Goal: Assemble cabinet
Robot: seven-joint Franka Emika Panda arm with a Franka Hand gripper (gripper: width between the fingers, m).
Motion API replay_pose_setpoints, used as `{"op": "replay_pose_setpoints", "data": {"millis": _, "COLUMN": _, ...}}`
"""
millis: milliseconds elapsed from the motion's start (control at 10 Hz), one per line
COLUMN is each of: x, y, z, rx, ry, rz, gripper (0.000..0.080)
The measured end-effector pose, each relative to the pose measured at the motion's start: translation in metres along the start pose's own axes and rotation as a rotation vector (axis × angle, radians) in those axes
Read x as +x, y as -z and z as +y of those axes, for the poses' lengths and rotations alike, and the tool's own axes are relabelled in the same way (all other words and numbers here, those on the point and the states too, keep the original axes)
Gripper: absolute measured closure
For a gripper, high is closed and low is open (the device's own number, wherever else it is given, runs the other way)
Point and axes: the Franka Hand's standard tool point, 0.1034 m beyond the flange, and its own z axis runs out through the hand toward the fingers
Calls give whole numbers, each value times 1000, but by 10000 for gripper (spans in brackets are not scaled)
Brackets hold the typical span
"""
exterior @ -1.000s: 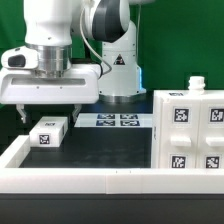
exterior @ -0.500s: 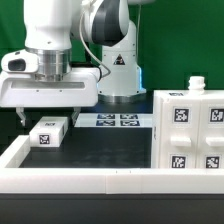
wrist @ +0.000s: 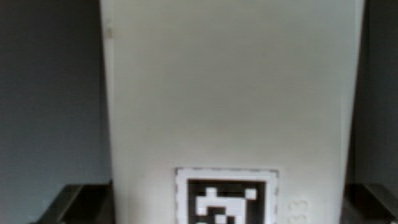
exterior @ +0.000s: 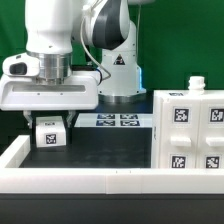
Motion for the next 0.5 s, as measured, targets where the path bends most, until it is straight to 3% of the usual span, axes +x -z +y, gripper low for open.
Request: {"op": "replay_pose_setpoints", "data": {"millis": 500, "x": 2, "y": 3, "z": -2, "rx": 1, "ry": 5, "rz": 2, "gripper": 243}}
